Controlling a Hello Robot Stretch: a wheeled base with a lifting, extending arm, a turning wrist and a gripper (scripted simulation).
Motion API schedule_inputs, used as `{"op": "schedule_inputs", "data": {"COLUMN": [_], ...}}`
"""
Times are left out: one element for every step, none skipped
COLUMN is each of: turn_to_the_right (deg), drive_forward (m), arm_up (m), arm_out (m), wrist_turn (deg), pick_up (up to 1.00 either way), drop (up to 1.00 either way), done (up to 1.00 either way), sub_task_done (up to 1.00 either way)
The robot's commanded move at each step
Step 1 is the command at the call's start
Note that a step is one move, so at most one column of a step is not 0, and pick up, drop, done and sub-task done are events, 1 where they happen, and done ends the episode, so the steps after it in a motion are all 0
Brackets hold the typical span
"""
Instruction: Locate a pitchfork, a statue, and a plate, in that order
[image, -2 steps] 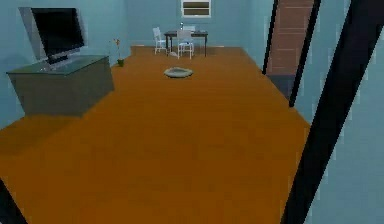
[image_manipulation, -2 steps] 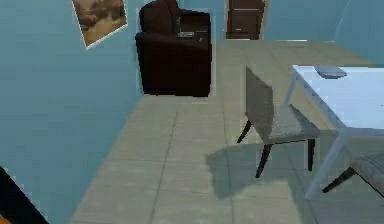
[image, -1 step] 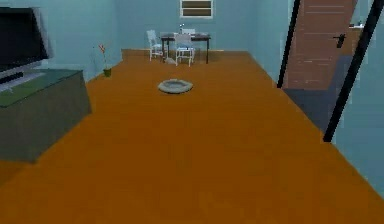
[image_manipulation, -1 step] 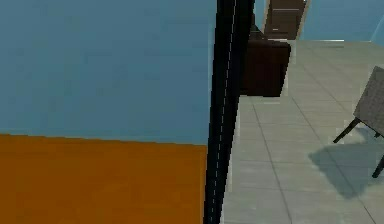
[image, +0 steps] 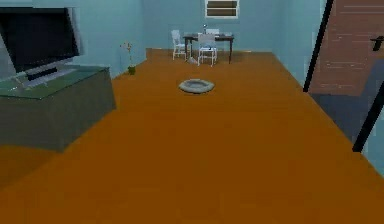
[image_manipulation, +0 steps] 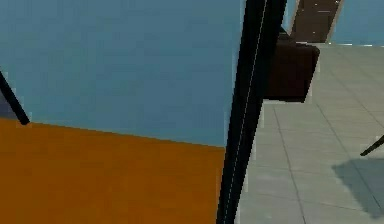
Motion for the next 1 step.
{"op": "schedule_inputs", "data": {"turn_to_the_right": [0.0], "drive_forward": [0.35], "arm_up": [0.0], "arm_out": [0.0], "wrist_turn": [0.0], "pick_up": [0.0], "drop": [0.0], "done": [0.0], "sub_task_done": [0.0]}}
